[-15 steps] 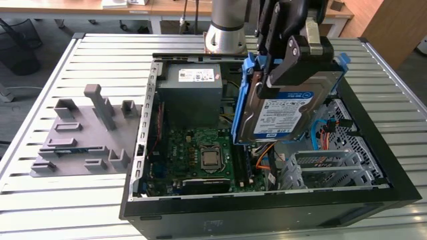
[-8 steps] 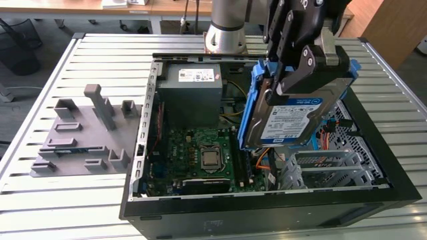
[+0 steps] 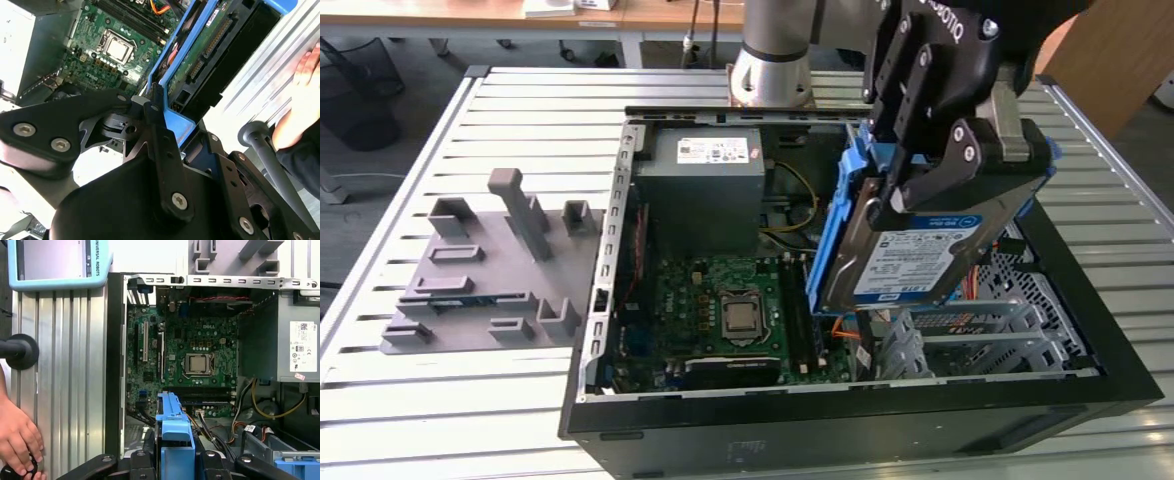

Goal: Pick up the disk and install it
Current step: 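Insert the disk into the insertion slot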

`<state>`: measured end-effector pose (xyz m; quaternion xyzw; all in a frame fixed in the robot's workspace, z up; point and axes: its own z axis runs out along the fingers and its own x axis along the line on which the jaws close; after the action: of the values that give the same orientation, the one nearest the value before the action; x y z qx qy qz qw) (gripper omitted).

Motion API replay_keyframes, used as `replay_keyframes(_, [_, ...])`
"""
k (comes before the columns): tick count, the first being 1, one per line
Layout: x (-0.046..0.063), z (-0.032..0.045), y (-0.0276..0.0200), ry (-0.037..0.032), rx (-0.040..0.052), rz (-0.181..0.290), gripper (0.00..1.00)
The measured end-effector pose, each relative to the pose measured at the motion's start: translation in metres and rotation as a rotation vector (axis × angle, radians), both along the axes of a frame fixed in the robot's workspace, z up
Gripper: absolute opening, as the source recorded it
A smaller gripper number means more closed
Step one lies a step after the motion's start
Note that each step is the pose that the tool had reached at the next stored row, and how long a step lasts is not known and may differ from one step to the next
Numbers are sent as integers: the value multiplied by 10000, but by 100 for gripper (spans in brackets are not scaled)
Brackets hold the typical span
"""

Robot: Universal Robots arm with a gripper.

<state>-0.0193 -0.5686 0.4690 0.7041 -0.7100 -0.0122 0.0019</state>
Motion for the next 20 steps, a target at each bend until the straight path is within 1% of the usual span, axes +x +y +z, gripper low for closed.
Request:
replay_keyframes(8, [250, -29, -8, 0, -2, -1, 36])
replay_keyframes(11, [266, -39, -10, 0, -2, -1, 36])
replay_keyframes(15, [268, -56, -31, 0, 0, -1, 36])
replay_keyframes(20, [301, -87, -33, 0, -2, 19, 36])
